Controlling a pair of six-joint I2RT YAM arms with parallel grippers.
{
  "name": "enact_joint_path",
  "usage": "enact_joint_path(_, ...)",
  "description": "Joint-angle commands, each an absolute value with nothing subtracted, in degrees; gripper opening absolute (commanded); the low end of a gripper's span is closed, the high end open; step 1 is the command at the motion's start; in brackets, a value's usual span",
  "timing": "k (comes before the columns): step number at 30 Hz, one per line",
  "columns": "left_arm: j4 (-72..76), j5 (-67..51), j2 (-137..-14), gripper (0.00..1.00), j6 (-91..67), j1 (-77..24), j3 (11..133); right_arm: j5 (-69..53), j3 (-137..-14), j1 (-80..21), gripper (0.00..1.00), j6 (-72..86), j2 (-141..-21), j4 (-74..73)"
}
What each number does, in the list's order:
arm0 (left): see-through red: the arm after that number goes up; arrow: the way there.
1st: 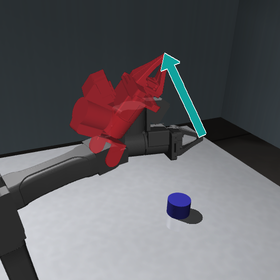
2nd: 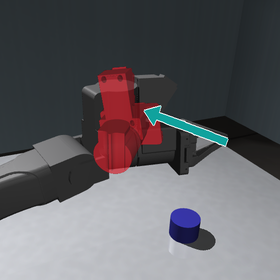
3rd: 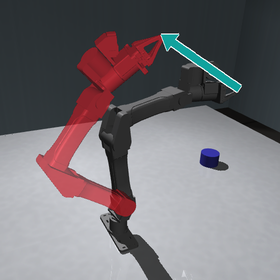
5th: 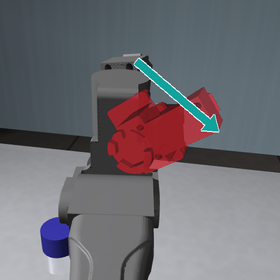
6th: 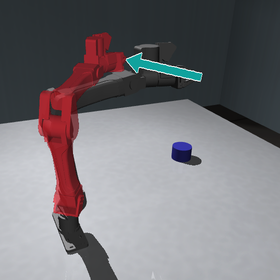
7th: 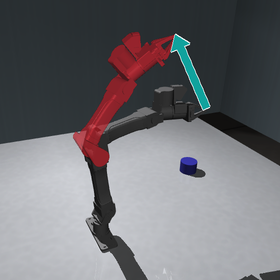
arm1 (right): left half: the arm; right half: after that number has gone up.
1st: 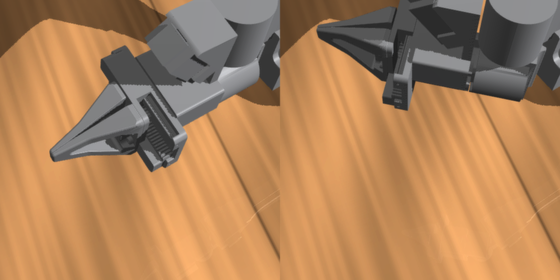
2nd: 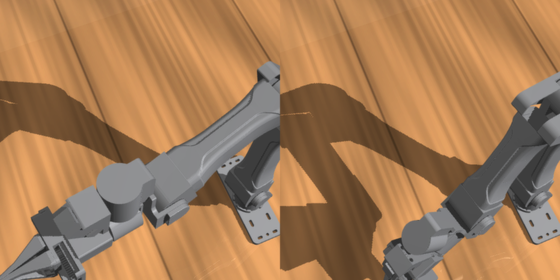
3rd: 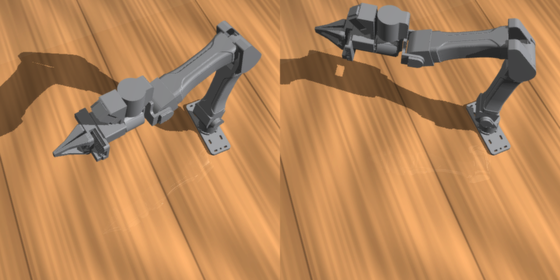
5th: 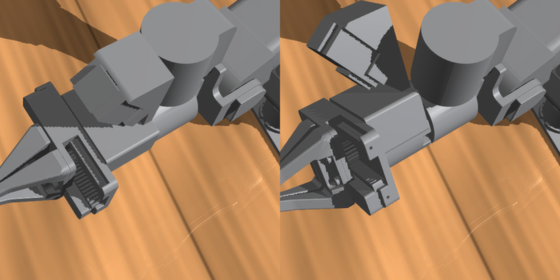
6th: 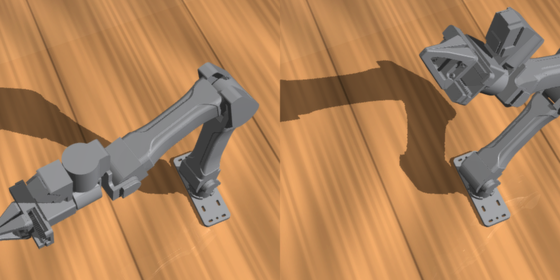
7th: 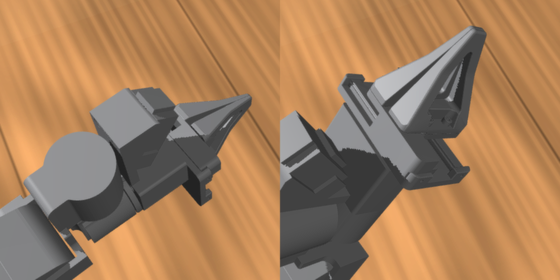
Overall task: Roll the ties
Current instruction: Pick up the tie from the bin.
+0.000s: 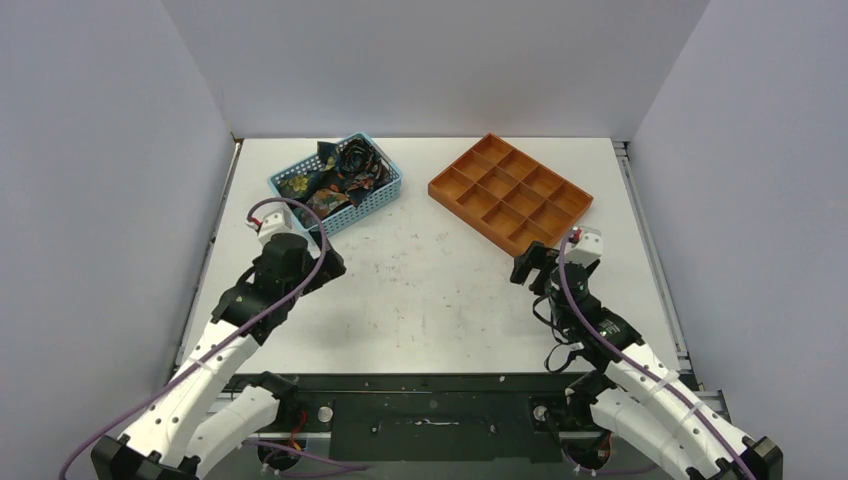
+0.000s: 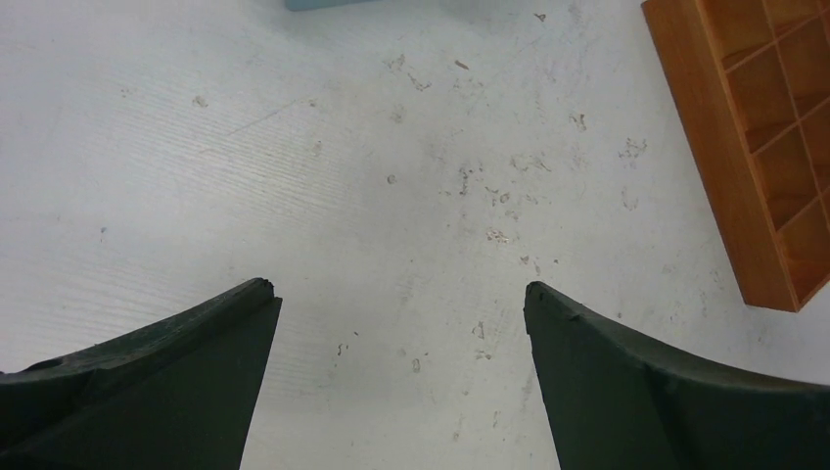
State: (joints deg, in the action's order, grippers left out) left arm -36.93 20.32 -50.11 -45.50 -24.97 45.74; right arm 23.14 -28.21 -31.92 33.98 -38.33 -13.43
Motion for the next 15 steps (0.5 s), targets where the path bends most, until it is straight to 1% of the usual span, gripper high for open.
enact_joint_path(1,-32.66,15.75,-44.86,0.96,-37.36,-24.89,45.63,20.39,-29.44,-31.90,0.90,31.09,-40.43,-9.90)
enact_joint_path(4,-32.93,15.79,-44.19,0.96,-34.34,-24.79,48.57,19.16,-30.47,-32.55,0.92,29.93,-41.70,-9.15)
enact_joint_path(6,-34.10,19.07,-44.67,0.96,-31.64,-24.81,52.08,19.85,-31.11,-34.25,0.94,29.19,-42.53,-8.71)
enact_joint_path(7,-34.07,21.96,-44.88,0.96,-30.64,-24.84,53.39,20.75,-31.26,-35.65,0.94,28.87,-43.33,-7.99)
enact_joint_path(9,-32.63,23.01,-45.30,0.96,-28.31,-24.56,55.02,24.96,-31.75,-38.97,0.94,28.54,-45.41,-6.02)
enact_joint_path(12,-30.74,21.49,-46.48,0.96,-27.97,-24.35,55.76,28.56,-34.34,-43.33,0.95,27.29,-51.25,-2.60)
enact_joint_path(15,-28.48,19.49,-46.06,0.96,-30.64,-24.24,52.76,34.00,-38.67,-50.16,0.95,26.08,-59.39,-1.69)
